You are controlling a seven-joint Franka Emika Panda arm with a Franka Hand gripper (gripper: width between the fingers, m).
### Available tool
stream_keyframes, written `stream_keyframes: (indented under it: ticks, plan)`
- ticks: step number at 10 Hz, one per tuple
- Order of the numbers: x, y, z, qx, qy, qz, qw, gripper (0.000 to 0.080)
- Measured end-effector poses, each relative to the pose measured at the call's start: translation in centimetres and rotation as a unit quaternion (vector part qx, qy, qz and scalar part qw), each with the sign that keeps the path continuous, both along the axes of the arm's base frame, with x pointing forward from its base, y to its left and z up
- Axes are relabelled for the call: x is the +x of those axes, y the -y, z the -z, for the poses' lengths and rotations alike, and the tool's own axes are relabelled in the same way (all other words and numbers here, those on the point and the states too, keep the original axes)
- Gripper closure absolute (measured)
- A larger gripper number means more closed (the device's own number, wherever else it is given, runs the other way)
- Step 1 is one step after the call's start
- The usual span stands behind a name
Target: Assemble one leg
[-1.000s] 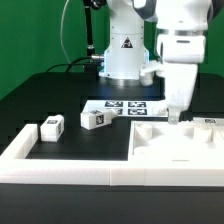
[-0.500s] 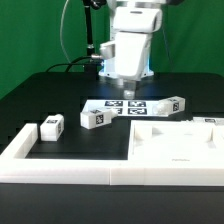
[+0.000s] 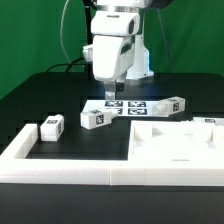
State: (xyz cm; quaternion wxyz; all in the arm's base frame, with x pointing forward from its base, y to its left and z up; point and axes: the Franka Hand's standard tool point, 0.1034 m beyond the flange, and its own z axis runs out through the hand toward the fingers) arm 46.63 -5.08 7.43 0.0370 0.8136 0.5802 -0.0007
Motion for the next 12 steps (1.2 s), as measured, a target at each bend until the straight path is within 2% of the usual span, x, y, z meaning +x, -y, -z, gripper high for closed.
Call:
stream_keyframes:
  ticks: [2, 3, 5, 6, 8, 11, 12]
  plan:
    - [-0.3, 0.9, 0.9, 0.002, 0.002, 0.069, 0.998, 0.015]
    - [-0.6, 2.5, 1.1, 0.003, 0.008, 0.108, 0.994, 0.015]
    - [-1.5, 5.9, 1.4, 0.01, 0.007, 0.244, 0.97, 0.015]
    - [-0.9, 6.5, 1.1, 0.01, 0.01, 0.271, 0.962, 0.015]
    - [-0.9, 5.8, 1.2, 0.019, 0.013, 0.346, 0.938, 0.015]
    - [-0.9, 5.7, 1.2, 0.027, 0.016, 0.422, 0.906, 0.015]
    - [-1.2, 6.0, 1.5, 0.034, 0.013, 0.498, 0.866, 0.015]
